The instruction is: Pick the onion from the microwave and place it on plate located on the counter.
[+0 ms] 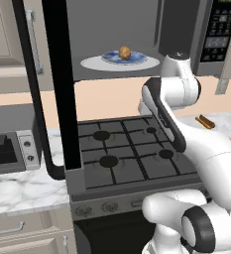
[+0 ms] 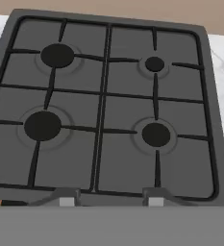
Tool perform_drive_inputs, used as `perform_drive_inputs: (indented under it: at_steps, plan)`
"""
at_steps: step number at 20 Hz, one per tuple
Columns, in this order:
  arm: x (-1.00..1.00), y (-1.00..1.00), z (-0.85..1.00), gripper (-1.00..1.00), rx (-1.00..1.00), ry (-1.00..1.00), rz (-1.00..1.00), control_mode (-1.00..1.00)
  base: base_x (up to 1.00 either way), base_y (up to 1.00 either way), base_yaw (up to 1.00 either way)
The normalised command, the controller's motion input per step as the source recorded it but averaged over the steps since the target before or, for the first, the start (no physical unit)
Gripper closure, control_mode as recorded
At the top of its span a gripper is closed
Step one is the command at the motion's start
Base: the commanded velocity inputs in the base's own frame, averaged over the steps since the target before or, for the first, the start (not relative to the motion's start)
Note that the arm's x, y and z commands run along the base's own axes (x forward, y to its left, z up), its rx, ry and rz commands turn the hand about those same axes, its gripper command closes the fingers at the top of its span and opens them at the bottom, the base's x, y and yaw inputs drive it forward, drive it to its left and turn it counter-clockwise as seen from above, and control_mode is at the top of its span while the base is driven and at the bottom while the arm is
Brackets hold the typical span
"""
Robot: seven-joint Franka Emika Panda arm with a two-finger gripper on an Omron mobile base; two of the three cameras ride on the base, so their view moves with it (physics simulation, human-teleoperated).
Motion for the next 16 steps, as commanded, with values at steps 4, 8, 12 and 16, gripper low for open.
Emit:
perform_drive_inputs:
  at_steps: [4, 8, 12, 16]
  plan:
    - [-0.07, 0.00, 0.09, -1.00, 0.00, -0.09, 0.00, -1.00, 0.00, 0.00, 0.00]
    - [-0.28, 0.00, 0.44, -1.00, 0.00, -0.26, 0.00, -1.00, 0.00, 0.00, 0.00]
    - [-0.03, 0.05, 0.79, -1.00, 0.00, -0.30, 0.00, -1.00, 0.00, 0.00, 0.00]
    - [0.00, 0.08, 0.93, -1.00, 0.01, -0.31, -0.04, -1.00, 0.00, 0.00, 0.00]
